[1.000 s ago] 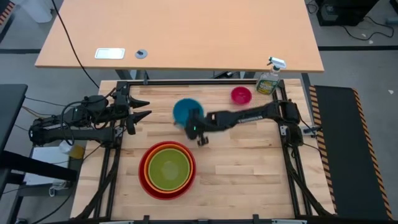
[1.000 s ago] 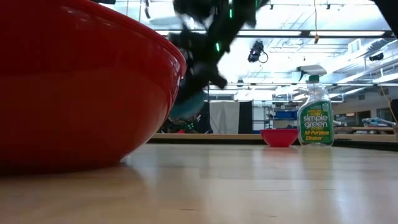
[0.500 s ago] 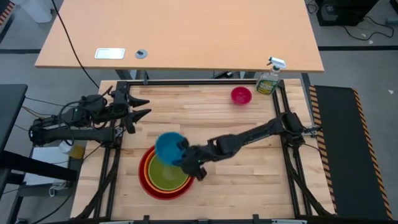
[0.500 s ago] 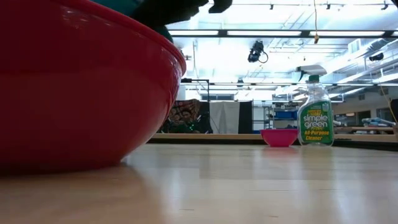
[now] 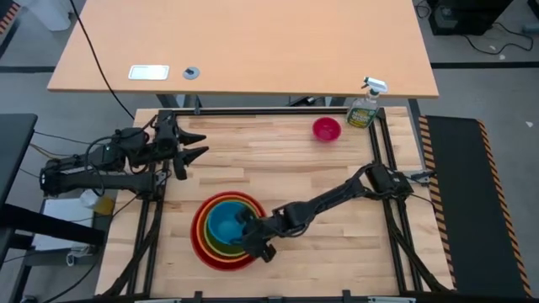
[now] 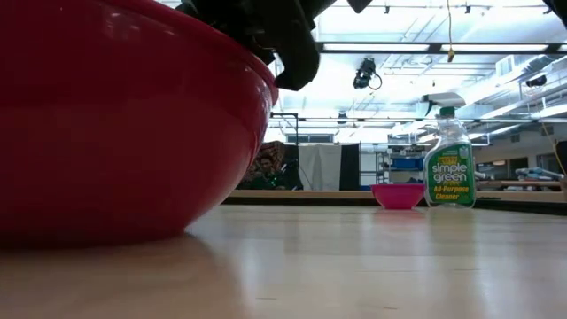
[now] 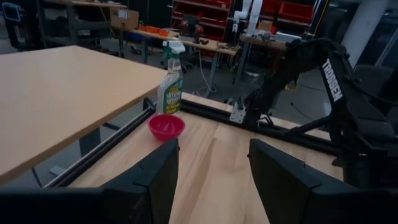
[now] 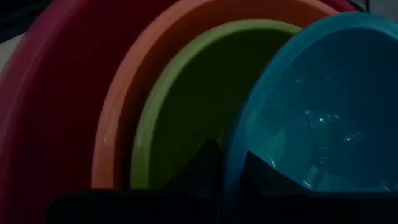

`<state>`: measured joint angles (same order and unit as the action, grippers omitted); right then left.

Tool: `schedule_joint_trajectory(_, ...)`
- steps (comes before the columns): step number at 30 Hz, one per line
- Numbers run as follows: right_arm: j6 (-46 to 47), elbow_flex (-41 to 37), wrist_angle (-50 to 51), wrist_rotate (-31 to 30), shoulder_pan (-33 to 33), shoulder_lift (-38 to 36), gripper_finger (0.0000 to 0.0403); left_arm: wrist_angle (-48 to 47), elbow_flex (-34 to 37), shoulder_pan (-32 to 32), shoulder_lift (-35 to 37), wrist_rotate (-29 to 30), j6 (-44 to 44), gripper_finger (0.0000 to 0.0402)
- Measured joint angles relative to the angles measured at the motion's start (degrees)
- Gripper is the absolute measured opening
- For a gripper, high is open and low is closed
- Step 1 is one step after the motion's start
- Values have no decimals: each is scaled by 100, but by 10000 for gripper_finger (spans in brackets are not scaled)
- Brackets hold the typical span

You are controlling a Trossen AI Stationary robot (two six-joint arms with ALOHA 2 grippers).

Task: Nest bowls inside each other by size order
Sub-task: Stack the blue bowl on top of the green bowl, then stack the pink bowl on top of the blue bowl

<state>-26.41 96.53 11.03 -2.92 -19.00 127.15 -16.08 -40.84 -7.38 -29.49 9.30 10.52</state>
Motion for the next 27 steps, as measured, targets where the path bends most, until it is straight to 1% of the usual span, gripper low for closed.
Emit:
schedule_joint_trajectory(5,-29,2,-1,52,2,-8,65,3,0,0,-59,0,-2,199)
schedule_joint_trajectory(8,-18,0,-4,223,4,-48,92,1,0,2,-57,0,-6,199)
schedule_joint_trajectory(11,54,0,-3,253,2,-107,122,3,0,0,-51,0,-76,199)
schedule_joint_trajectory(16,246,242,538,226,2,-393,157,-36,0,2,-51,-4,-83,199)
schedule_joint_trajectory(18,247,430,1014,41,2,-572,164,-38,0,10,-51,-8,-83,199)
schedule_joint_trajectory(20,247,516,1454,-283,0,-778,165,-52,0,28,-51,-9,-96,199)
schedule_joint_trajectory(25,384,518,2402,-948,191,-1270,163,-56,0,63,-51,-15,-210,199)
schedule_joint_trajectory(27,537,437,2605,-1174,344,-1460,162,-71,0,63,-51,-15,-216,199)
